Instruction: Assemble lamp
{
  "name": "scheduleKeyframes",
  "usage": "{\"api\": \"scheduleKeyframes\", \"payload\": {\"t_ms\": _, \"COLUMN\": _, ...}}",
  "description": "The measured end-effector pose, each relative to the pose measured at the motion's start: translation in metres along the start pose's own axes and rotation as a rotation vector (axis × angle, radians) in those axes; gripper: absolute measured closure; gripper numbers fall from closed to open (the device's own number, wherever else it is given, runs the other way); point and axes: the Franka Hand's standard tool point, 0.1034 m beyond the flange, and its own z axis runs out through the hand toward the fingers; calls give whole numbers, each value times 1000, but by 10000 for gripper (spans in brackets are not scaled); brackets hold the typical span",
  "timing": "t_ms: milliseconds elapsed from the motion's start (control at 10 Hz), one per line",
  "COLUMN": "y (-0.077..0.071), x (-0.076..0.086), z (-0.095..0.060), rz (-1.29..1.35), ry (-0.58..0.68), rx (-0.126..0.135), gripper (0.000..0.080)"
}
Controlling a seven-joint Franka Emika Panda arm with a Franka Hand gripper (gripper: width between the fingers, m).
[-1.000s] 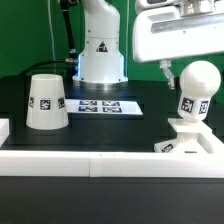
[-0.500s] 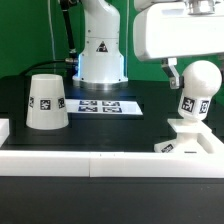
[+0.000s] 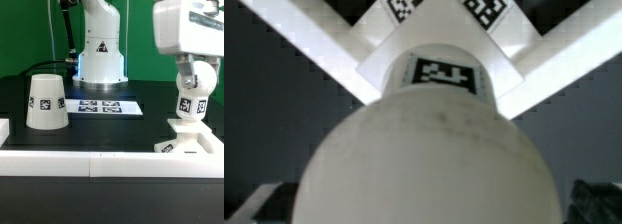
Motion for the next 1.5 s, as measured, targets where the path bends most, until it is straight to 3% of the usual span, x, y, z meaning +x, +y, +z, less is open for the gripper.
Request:
{"api": "scheduleKeyframes", "payload": {"t_ms": 300, "y": 2, "x": -2, "z": 0, "rz": -145, "ry": -7, "rx": -6, "gripper": 100}}
{"api": "scheduleKeyframes", "payload": {"t_ms": 700, "y": 5, "x": 4, "z": -4, "rz": -554, "ry": -42, "rx": -30, "gripper": 100}}
{"api": "scheduleKeyframes", "payload": {"t_ms": 900, "y": 9, "x": 7, "z": -2, "rz": -551, "ry": -56, "rx": -16, "gripper": 100}}
{"api": "scheduleKeyframes", "payload": {"t_ms": 1200, "y": 12, "x": 6, "z": -2, "rz": -532, "ry": -57, "rx": -17, "gripper": 100}}
{"api": "scheduleKeyframes", "payload": {"t_ms": 1300, "y": 13, "x": 3, "z": -1, "rz": -528, "ry": -59, "rx": -16, "gripper": 121}}
{"api": "scheduleKeyframes", "payload": {"t_ms": 1400, "y": 15, "x": 2, "z": -1, "rz": -523, "ry": -60, "rx": -17, "gripper": 235}}
{"api": "scheduleKeyframes", "payload": {"t_ms": 1500, "y": 17, "x": 0, "z": -1, "rz": -517, "ry": -60, "rx": -18, "gripper": 235}}
